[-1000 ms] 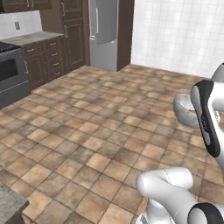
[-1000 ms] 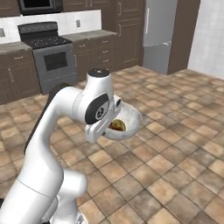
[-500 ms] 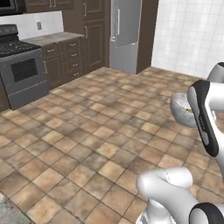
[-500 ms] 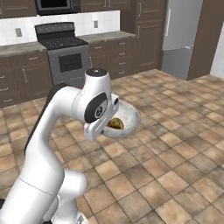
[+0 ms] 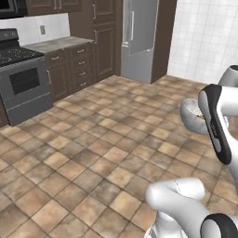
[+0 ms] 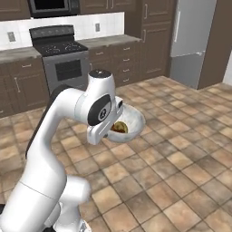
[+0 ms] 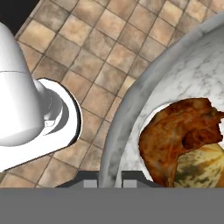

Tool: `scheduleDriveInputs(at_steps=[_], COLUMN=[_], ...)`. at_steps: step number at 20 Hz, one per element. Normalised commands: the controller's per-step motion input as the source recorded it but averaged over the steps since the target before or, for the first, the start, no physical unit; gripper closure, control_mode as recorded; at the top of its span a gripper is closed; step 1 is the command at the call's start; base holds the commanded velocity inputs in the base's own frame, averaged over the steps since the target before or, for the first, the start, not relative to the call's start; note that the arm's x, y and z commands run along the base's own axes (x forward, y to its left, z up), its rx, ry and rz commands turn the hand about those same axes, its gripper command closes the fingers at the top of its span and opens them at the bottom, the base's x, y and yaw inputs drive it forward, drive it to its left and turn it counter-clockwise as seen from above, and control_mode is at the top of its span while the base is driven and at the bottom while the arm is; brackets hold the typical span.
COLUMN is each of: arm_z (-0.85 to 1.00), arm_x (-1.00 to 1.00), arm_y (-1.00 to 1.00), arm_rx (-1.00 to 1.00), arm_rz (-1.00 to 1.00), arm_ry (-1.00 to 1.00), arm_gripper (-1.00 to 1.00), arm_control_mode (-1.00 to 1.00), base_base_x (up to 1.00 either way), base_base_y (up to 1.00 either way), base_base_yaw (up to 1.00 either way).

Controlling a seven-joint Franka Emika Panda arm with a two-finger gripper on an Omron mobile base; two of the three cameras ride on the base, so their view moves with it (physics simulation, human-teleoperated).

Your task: Pick the chicken drumstick and squash from their plates and place them in the bowl. Then put the bowl in the fridge.

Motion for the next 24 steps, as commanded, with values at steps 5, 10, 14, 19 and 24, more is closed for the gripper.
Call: scheduleDriveInputs(at_steps=[5,10,14,19,24], arm_z=[0.00,0.00,0.00,0.00,0.00], arm_x=[0.00,0.00,0.00,0.00,0.00], arm_y=[0.00,0.00,0.00,0.00,0.00], arm_rx=[0.00,0.00,0.00,0.00,0.00], arm_rz=[0.00,0.00,0.00,0.00,0.00], arm_ry=[0.00,0.00,0.00,0.00,0.00], arm_gripper=[1.00,1.00,1.00,1.00,1.00], arm_control_mode=[1.00,1.00,1.00,1.00,1.00], base_base_x=[0.94,0.94,0.94,0.94,0.94], base_base_y=[-0.03,-0.04,-0.05,-0.04,-0.04], base_base_yaw=[0.04,0.05,0.05,0.05,0.06])
